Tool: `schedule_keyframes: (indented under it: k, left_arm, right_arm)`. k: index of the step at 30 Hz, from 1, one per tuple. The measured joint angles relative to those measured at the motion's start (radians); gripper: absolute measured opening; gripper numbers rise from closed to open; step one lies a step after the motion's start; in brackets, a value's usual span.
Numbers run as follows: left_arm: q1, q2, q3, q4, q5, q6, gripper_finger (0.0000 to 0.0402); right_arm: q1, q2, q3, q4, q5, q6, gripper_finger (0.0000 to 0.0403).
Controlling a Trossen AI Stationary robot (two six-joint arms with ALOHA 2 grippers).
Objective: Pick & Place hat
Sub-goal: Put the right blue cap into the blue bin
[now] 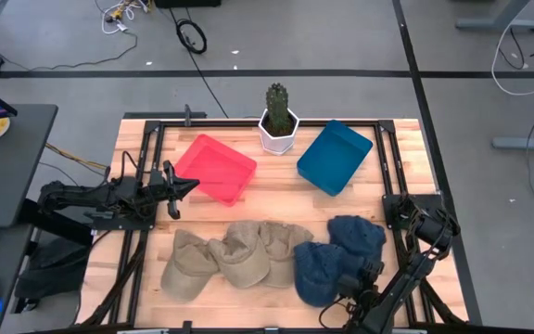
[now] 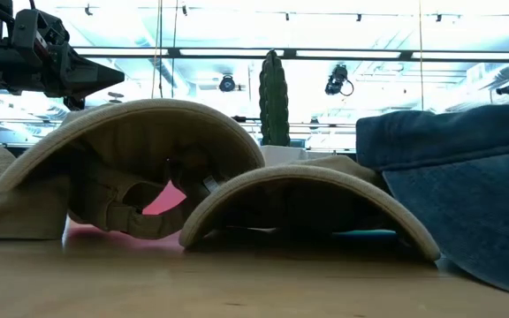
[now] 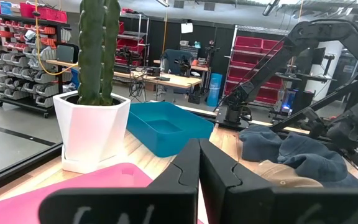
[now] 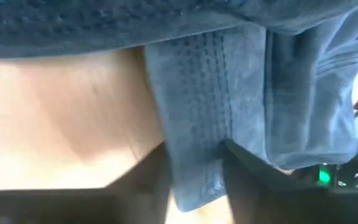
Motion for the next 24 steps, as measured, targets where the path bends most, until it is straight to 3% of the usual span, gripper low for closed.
schedule_keyframes:
  k: [4,10,24]
  left_arm:
    - [0.0,0.0,0.0,0.0,0.0,0.0,0.0005]
    - [0.0,0.0,0.0,0.0,0.0,0.0,0.0005]
    - [0.0,0.0,0.0,0.0,0.0,0.0,0.0005]
  right_arm:
    - [0.0,-0.001,0.0,-0.024,0.002,-0.01,0.0021]
    - [0.001,0.0,0.012,-0.147,-0.001,0.031,0.002]
    - [-0.007,-0.054,-0.002,-0.153,0.052,0.08,0.0004]
